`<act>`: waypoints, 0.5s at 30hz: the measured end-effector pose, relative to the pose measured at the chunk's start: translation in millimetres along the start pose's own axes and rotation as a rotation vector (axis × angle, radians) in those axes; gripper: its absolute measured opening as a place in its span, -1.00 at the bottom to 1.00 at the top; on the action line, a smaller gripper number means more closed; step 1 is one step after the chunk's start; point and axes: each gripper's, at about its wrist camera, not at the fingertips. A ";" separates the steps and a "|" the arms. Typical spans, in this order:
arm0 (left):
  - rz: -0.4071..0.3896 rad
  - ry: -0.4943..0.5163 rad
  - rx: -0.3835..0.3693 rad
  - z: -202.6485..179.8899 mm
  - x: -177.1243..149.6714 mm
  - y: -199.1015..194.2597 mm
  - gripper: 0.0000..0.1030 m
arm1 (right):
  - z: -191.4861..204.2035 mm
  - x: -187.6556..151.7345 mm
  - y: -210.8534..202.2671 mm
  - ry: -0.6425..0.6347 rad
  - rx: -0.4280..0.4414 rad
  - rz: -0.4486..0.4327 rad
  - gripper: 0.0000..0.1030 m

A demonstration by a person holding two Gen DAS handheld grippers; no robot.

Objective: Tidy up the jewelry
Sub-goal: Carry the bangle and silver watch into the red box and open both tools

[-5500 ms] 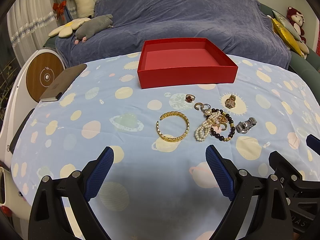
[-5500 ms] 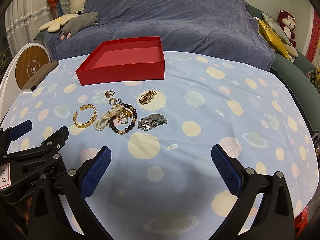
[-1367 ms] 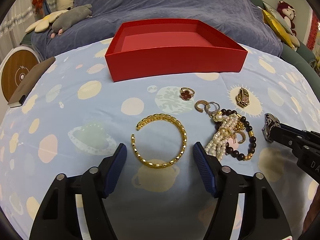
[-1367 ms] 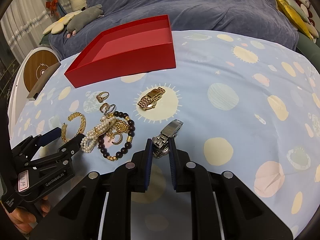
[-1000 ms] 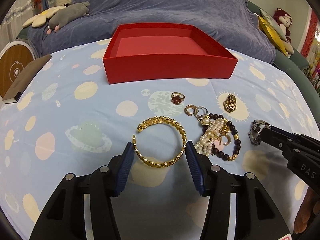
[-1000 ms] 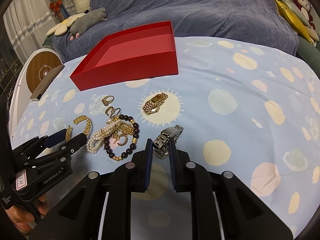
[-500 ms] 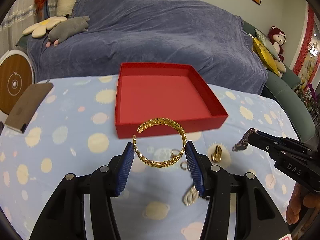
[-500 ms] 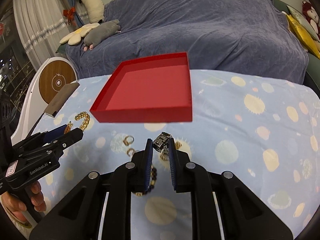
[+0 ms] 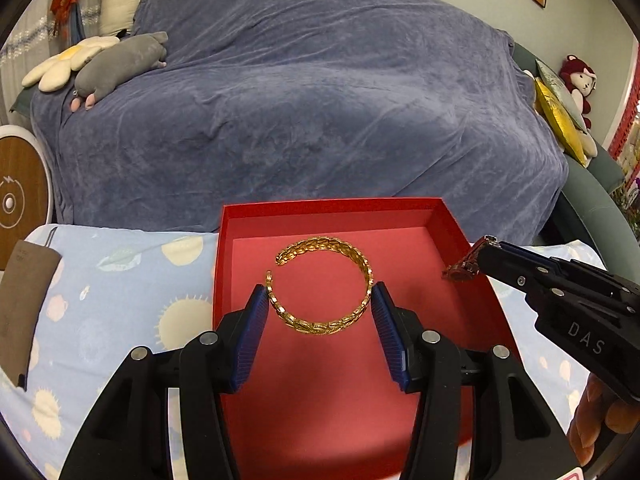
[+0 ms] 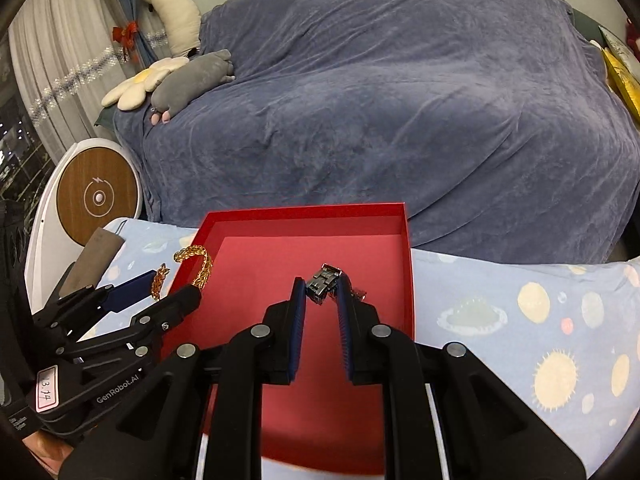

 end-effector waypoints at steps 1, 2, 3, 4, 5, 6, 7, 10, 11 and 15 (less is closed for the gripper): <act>0.002 -0.002 0.008 1.8 4.2 7.7 -0.02 | -1.5 4.4 9.2 0.000 0.000 0.004 -0.70; 0.002 0.002 0.013 3.0 8.8 15.3 -0.02 | -2.9 8.6 18.6 -0.001 -0.002 0.010 -0.70; 0.001 0.005 0.016 4.1 12.4 22.7 -0.02 | -4.9 11.8 26.7 0.000 -0.004 0.015 -0.70; 0.001 0.005 0.026 5.5 16.0 30.0 -0.02 | -6.6 14.4 34.7 0.000 -0.005 0.020 -0.70; 0.004 0.006 0.025 6.3 19.7 36.1 -0.02 | -7.5 17.1 42.2 -0.001 -0.005 0.023 -0.70; 0.006 0.005 0.024 6.5 23.0 42.2 -0.02 | -7.9 19.3 48.1 -0.003 -0.008 0.023 -0.70; 0.008 0.004 0.032 7.7 25.6 47.2 -0.02 | -8.2 21.6 53.2 -0.007 -0.014 0.021 -0.70; 0.024 0.006 0.042 10.7 32.6 62.6 0.00 | -9.6 24.6 64.7 -0.011 -0.020 0.016 -0.70; 0.037 -0.006 0.036 12.8 33.9 66.9 0.00 | -11.5 26.0 68.7 -0.007 -0.015 0.025 -0.68; 0.043 -0.048 0.032 19.7 32.2 71.7 0.21 | -15.8 21.4 71.5 0.006 -0.030 0.024 -0.37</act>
Point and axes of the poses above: each gripper's, at about its wrist camera, not at the fingertips, and y roughly the way its jaws point, z to its left, x to its top, and after that the axes turned 7 degrees about z, right-handed
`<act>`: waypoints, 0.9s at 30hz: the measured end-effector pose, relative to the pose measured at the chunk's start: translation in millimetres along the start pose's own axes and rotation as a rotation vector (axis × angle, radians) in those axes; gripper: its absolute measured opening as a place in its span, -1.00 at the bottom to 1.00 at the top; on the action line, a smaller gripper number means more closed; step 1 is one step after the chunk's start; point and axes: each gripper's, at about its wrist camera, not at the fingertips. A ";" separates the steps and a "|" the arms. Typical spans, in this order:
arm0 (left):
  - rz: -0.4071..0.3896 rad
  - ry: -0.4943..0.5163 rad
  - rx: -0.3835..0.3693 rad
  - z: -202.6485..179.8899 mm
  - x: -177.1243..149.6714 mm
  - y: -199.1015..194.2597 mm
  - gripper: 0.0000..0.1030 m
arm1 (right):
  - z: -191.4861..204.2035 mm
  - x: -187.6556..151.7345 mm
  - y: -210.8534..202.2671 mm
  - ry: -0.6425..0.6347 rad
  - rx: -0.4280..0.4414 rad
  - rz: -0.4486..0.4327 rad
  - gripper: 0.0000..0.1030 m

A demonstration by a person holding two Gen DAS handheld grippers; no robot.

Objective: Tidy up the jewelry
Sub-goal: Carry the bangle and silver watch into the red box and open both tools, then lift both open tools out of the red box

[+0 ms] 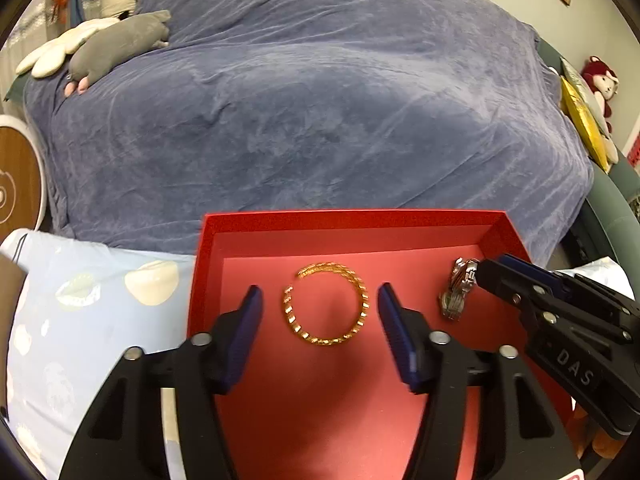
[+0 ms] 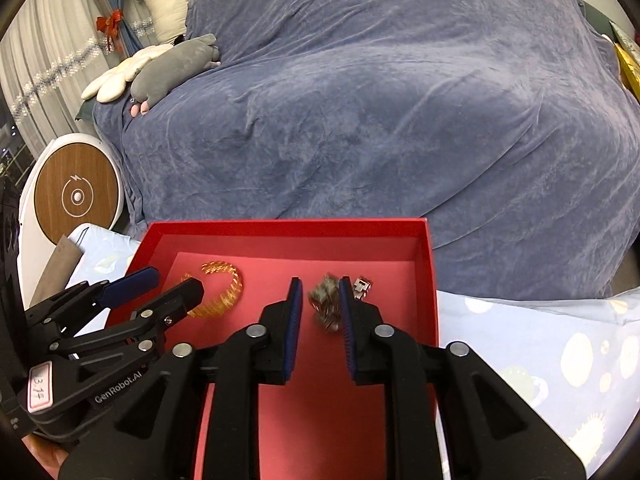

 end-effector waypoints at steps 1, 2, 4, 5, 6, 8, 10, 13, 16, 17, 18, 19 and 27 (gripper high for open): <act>-0.004 -0.012 -0.010 2.2 -0.7 -0.7 0.22 | 0.6 -2.2 -0.2 -0.003 -0.012 -0.004 -0.20; -0.005 -0.022 -0.013 4.6 -1.8 -0.6 0.26 | 1.6 -3.6 -1.6 -0.005 -0.015 -0.006 -0.20; 0.006 -0.037 -0.023 7.8 -5.1 -0.9 0.27 | 1.2 -7.7 -4.1 0.006 -0.013 -0.005 -0.21; 0.014 -0.043 -0.027 9.5 -7.5 -1.5 0.27 | 1.4 -11.0 -4.8 0.009 -0.016 0.003 -0.21; 0.019 -0.047 -0.030 10.6 -10.7 -3.0 0.27 | 1.5 -15.1 -6.0 0.016 -0.017 0.014 -0.21; 0.017 -0.045 -0.049 12.4 -19.7 -9.6 0.27 | 1.8 -23.6 -12.6 0.024 -0.003 0.019 -0.21; 0.017 -0.034 -0.057 11.8 -33.8 -18.4 0.27 | 3.0 -38.9 -19.7 0.026 0.008 0.032 -0.21; 0.017 -0.014 -0.061 6.8 -56.7 -31.7 0.27 | 6.0 -63.2 -35.5 0.031 0.030 0.033 -0.21; 0.020 -0.010 -0.070 2.4 -76.1 -43.6 0.27 | 9.3 -85.8 -50.1 0.035 0.038 0.033 -0.21; 0.017 -0.010 -0.063 1.0 -80.5 -46.9 0.27 | 10.0 -90.7 -53.6 0.032 0.035 0.034 -0.21; 0.013 -0.005 -0.051 -1.0 -83.6 -49.5 0.27 | 10.8 -94.5 -57.3 0.026 0.023 0.029 -0.21; 0.004 0.002 -0.033 -3.0 -84.4 -52.1 0.27 | 12.0 -97.5 -60.8 0.022 0.015 0.026 -0.21; -0.082 0.017 0.030 -7.2 -100.0 -110.0 0.27 | 11.0 -136.7 -125.5 -0.040 -0.018 -0.009 -0.20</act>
Point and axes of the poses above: each gripper's, at about its wrist camera, not at the fingertips, and y roughly the way its jaws point, z to its left, x to its top, and after that the axes turned 7 degrees about z, right-handed
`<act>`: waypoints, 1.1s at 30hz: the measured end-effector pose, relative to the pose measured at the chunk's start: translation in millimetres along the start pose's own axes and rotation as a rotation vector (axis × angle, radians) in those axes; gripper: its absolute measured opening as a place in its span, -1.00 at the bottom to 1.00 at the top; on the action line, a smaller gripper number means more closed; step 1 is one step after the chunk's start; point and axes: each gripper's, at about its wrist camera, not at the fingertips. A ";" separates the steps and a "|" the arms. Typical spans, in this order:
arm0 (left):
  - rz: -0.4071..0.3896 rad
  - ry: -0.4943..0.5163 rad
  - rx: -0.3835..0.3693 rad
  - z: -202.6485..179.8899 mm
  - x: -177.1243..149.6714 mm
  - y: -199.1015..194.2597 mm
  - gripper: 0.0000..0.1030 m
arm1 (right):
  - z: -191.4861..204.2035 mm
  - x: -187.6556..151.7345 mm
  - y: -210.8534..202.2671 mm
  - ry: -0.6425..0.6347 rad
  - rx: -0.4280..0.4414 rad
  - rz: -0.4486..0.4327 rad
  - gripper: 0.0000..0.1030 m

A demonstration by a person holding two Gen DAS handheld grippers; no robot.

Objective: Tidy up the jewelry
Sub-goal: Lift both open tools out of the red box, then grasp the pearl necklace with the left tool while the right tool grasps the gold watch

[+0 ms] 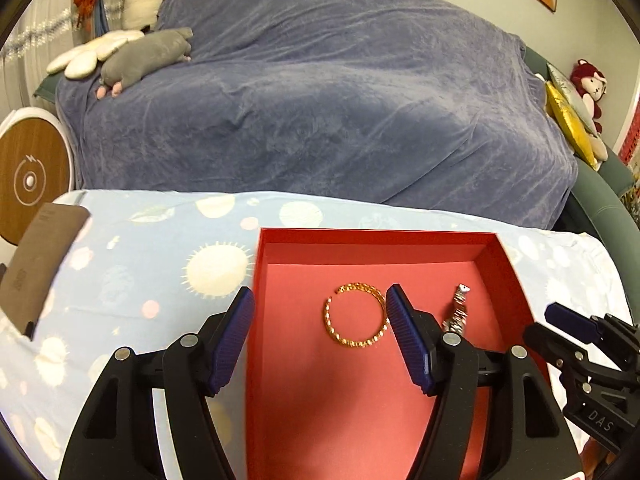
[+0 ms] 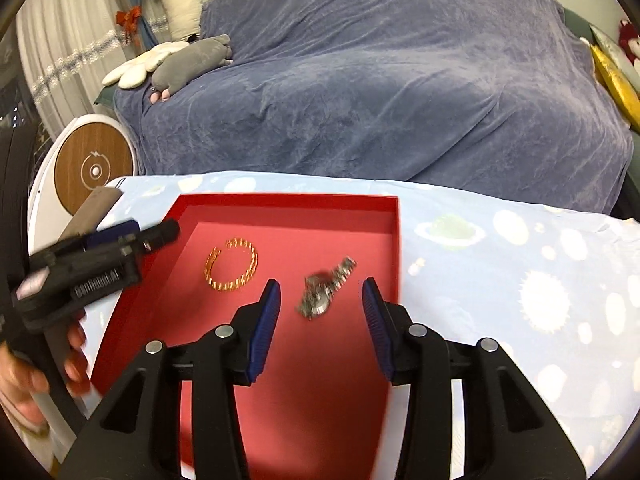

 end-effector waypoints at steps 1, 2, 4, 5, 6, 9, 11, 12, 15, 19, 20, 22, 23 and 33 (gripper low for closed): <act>-0.015 0.016 0.009 -1.6 -6.4 -11.2 0.27 | -1.0 -12.1 -8.5 -0.010 -0.001 0.011 -0.20; -0.023 0.034 0.020 -3.4 -15.2 -22.4 0.34 | -2.2 -25.5 -16.4 -0.018 0.002 0.022 -0.20; -0.029 0.050 0.029 -6.6 -37.8 -41.6 0.42 | -3.2 -51.8 -29.4 -0.028 -0.003 0.047 -0.20; -0.021 0.054 0.024 -7.7 -49.4 -48.1 0.42 | -3.7 -63.9 -35.2 -0.028 -0.001 0.055 -0.20; -0.008 0.055 0.015 -8.5 -62.1 -53.5 0.42 | -3.8 -76.9 -40.5 -0.023 0.003 0.062 -0.20; 0.053 0.051 -0.035 -11.7 -95.7 -62.9 0.42 | -2.6 -110.8 -51.3 0.005 0.025 0.097 -0.20; 0.078 0.062 -0.058 -17.8 -118.1 -67.8 0.42 | -1.2 -127.2 -57.1 0.021 0.040 0.104 -0.20; 0.080 0.071 -0.064 -21.4 -128.8 -70.2 0.42 | -0.4 -134.0 -59.1 0.025 0.040 0.105 -0.20; 0.113 0.113 -0.106 -36.0 -156.5 -67.0 0.42 | -1.5 -145.2 -59.3 0.040 0.044 0.111 -0.20; 0.159 0.148 -0.158 -57.5 -176.3 -50.5 0.42 | 1.4 -147.3 -56.1 0.033 0.052 0.114 -0.20; 0.158 0.162 -0.156 -62.6 -178.1 -47.1 0.42 | 3.1 -146.8 -55.5 0.022 0.046 0.112 -0.20; 0.146 0.198 -0.140 -71.4 -181.5 -41.1 0.42 | 4.6 -145.0 -53.7 0.014 0.048 0.112 -0.20; 0.144 0.209 -0.130 -74.8 -183.0 -38.2 0.41 | 4.6 -144.6 -52.0 0.015 0.054 0.116 -0.20; 0.163 0.197 -0.152 -76.6 -180.3 -20.0 -0.30 | 5.2 -140.5 -34.6 0.001 0.060 0.150 -0.20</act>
Point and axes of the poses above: each gripper's, at about its wrist camera, not at the fingertips, and y roughly the way its jaws point, z to its left, x to its top, and after that the axes turned 7 degrees about z, right-handed
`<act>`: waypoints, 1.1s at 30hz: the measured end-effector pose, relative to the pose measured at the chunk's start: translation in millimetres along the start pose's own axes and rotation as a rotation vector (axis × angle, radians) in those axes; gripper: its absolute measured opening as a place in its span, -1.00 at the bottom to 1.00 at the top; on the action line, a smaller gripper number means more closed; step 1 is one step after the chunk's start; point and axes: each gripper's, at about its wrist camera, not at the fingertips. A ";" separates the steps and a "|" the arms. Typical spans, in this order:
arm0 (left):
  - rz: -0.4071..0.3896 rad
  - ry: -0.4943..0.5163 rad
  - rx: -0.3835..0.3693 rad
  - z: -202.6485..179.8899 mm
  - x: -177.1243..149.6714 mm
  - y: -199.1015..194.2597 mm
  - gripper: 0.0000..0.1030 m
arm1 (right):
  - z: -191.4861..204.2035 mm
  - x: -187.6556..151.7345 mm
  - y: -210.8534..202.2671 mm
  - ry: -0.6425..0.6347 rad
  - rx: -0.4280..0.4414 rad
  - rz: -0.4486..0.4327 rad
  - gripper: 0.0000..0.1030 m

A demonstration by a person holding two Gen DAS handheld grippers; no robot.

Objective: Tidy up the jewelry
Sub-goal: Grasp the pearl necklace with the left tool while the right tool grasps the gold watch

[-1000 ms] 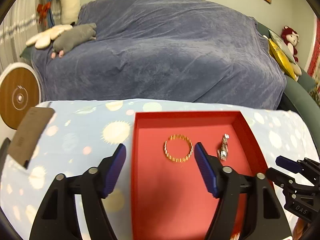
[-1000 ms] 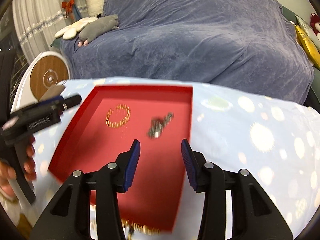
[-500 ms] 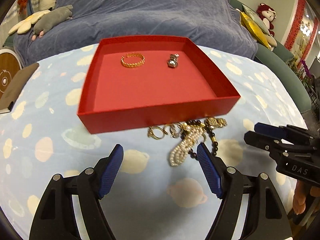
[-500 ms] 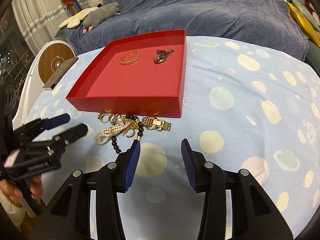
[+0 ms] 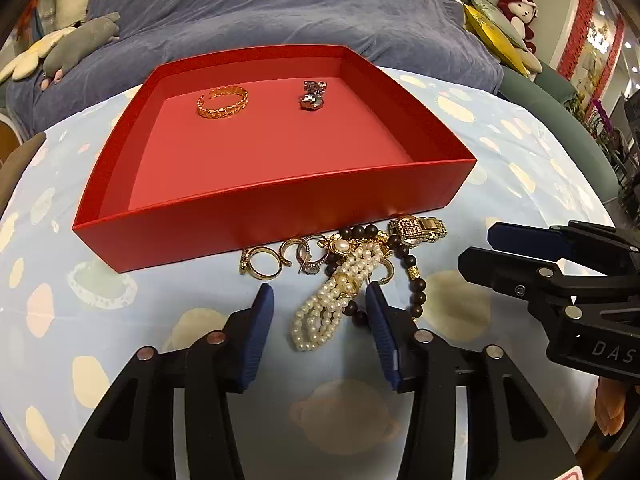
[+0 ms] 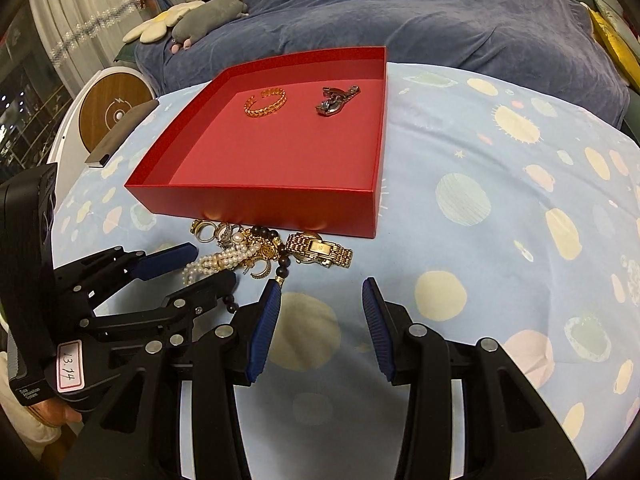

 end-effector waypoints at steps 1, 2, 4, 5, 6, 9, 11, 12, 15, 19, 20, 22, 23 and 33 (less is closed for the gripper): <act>-0.001 0.002 -0.010 -0.4 0.2 -0.4 -0.39 | 0.9 0.9 1.6 -0.004 -0.002 0.002 -0.20; 0.001 0.000 -0.024 -0.3 0.4 -0.9 -0.50 | 1.5 2.0 3.3 -0.007 -0.004 0.004 -0.20; 0.004 0.001 -0.042 -0.3 0.7 -2.3 -0.66 | 1.4 4.3 6.8 -0.010 -0.008 0.009 -0.20; 0.003 0.001 -0.045 -0.8 0.8 -3.2 -0.71 | 1.1 5.7 8.7 -0.011 -0.009 0.011 -0.20; 0.001 -0.002 -0.046 -0.5 0.6 -5.0 -0.73 | 0.8 7.3 10.7 -0.011 -0.010 0.013 -0.20; -0.006 -0.023 -0.076 3.8 -0.1 -12.2 -0.74 | 0.6 12.8 16.9 -0.019 -0.009 0.016 -0.20; -0.012 -0.039 -0.098 9.0 -0.5 -18.0 -0.74 | 1.1 16.1 19.8 -0.031 -0.011 0.015 -0.20; -0.017 -0.046 -0.100 11.4 -0.6 -20.9 -0.74 | 0.8 17.3 21.7 -0.034 -0.011 0.017 -0.20; -0.026 -0.074 -0.113 20.5 -2.3 -27.8 -0.74 | -2.4 21.0 28.9 -0.027 -0.009 0.026 -0.20; -0.039 -0.103 -0.113 31.5 -3.2 -34.1 -0.74 | -1.3 24.3 34.3 -0.037 0.001 0.027 -0.20; -0.040 -0.109 -0.110 33.4 -4.0 -34.7 -0.74 | 0.2 24.9 35.0 -0.047 -0.002 0.026 -0.19; -0.037 -0.120 -0.107 37.3 -3.9 -34.7 -0.74 | 2.9 25.3 36.6 -0.064 -0.009 0.023 -0.17; -0.036 -0.125 -0.107 38.6 -4.4 -34.4 -0.74 | 4.1 25.1 37.5 -0.073 -0.013 0.025 -0.18; -0.038 -0.131 -0.089 40.5 -3.9 -34.9 -0.74 | 21.5 15.4 33.9 -0.134 -0.003 0.066 -0.51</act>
Point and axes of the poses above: each gripper's, at about its wrist camera, not at the fingertips, and y roughly the way its jaws point, z to its left, x to its top, and after that the axes turned 7 degrees about z, right-handed
